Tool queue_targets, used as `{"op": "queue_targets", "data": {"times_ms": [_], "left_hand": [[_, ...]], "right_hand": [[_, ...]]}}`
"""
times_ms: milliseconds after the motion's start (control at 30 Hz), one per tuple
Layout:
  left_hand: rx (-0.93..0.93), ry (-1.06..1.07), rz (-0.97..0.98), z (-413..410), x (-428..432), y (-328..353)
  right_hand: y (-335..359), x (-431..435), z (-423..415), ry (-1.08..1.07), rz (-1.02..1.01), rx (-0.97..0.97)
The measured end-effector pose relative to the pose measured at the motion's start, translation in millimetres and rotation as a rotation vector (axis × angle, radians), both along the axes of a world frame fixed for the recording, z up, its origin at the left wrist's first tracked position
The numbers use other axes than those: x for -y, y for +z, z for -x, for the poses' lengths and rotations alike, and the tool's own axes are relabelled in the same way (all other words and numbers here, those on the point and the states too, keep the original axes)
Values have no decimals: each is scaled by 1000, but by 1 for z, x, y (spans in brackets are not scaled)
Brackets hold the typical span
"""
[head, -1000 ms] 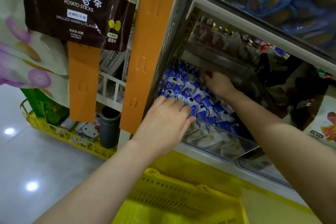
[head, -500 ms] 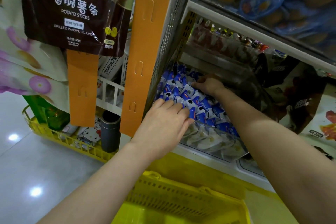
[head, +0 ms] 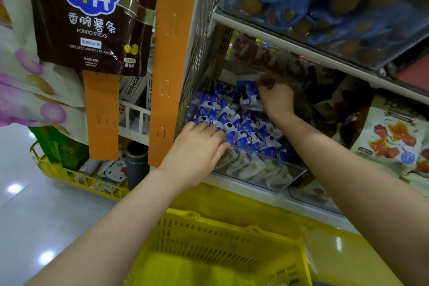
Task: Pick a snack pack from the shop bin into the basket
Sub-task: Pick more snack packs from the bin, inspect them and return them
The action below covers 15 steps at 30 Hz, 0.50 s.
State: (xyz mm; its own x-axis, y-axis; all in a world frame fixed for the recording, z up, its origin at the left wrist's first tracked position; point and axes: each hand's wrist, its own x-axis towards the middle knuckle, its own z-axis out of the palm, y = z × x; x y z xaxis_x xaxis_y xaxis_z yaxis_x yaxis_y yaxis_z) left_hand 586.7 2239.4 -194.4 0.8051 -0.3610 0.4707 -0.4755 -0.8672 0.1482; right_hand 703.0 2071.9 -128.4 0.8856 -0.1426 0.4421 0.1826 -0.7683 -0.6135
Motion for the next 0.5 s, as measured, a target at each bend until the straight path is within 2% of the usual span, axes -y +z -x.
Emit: {"op": "queue_targets", "data": {"times_ms": [67, 167, 300, 367, 433, 500], "left_hand": [[-4, -48, 61, 1, -1, -1], [-97, -144, 344, 9, -3, 2], [-147, -126, 755, 27, 7, 13], [-318, -102, 1035, 37, 17, 19], [-565, -114, 1262, 48, 29, 20], [-740, -128, 1350, 62, 38, 13]], "right_hand": [[11, 1, 21, -3, -95, 102], [17, 6, 57, 34, -210, 191], [13, 15, 110, 194, -364, 107], [1, 17, 134, 259, -404, 8], [-17, 18, 154, 296, -466, -99], [-34, 17, 168, 308, -489, -203]]}}
